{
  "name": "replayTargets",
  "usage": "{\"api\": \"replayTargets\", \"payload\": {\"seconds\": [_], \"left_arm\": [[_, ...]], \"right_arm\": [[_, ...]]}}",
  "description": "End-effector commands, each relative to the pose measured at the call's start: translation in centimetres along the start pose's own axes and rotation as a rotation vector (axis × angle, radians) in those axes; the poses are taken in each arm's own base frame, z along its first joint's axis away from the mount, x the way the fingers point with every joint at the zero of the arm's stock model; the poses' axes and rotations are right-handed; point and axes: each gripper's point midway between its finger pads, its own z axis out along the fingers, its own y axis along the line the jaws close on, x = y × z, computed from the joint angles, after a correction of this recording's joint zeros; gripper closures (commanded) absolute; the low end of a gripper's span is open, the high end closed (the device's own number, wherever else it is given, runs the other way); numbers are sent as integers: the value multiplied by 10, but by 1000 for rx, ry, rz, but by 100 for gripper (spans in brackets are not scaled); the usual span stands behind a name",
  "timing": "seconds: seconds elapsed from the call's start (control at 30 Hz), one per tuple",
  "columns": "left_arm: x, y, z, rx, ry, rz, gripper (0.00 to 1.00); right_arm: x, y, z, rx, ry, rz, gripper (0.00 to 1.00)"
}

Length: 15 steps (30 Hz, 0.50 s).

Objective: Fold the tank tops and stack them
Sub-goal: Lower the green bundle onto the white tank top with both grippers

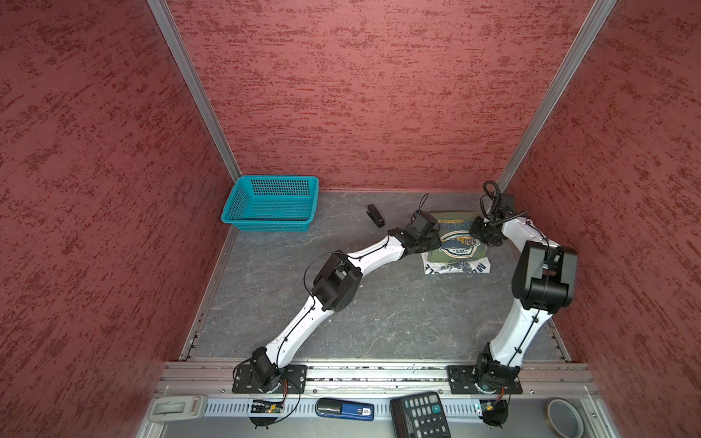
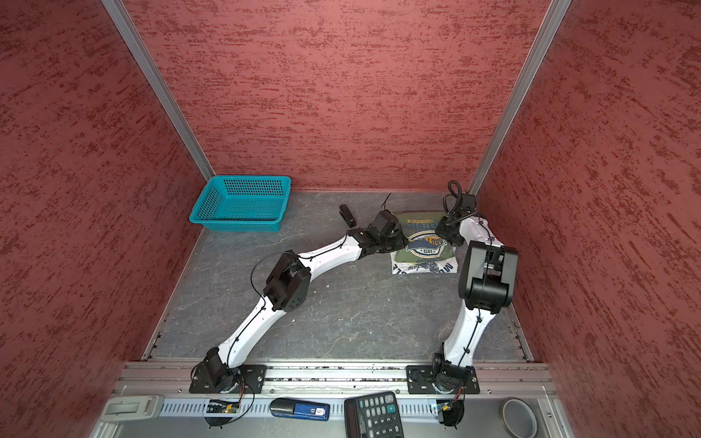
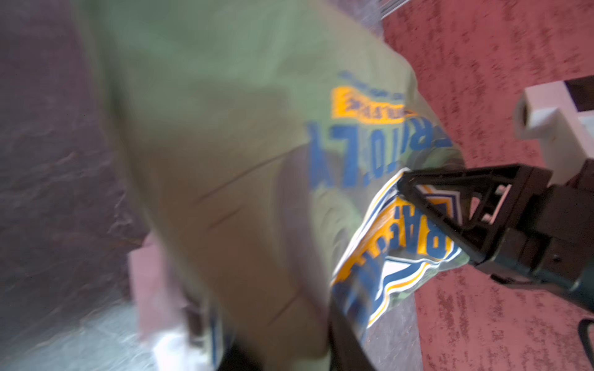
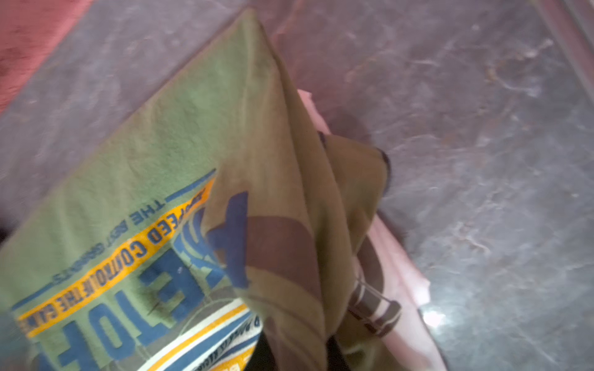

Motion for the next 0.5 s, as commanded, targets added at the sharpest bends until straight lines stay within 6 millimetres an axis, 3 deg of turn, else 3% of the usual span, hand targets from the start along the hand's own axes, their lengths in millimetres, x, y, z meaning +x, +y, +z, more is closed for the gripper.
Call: {"api": "replayTargets", "payload": {"seconds": [0.0, 0.1, 0.17, 0.27, 0.47], "left_arm": [[10, 20, -1, -62, 57, -52, 54], [2, 25, -16, -104, 42, -52, 43], [-2, 23, -26, -96, 30, -34, 36], [1, 14, -36, -47, 38, 13, 30], [30, 1, -42, -14, 69, 108, 20]], "right_arm": [[-27, -25, -9, 101, -84, 26, 63], [-26, -29, -20, 131, -96, 41, 33], [-25, -32, -30, 140, -113, 49, 23], [-16, -32, -44, 107, -125, 80, 17], [16, -37, -57, -30, -144, 188, 15]]}}
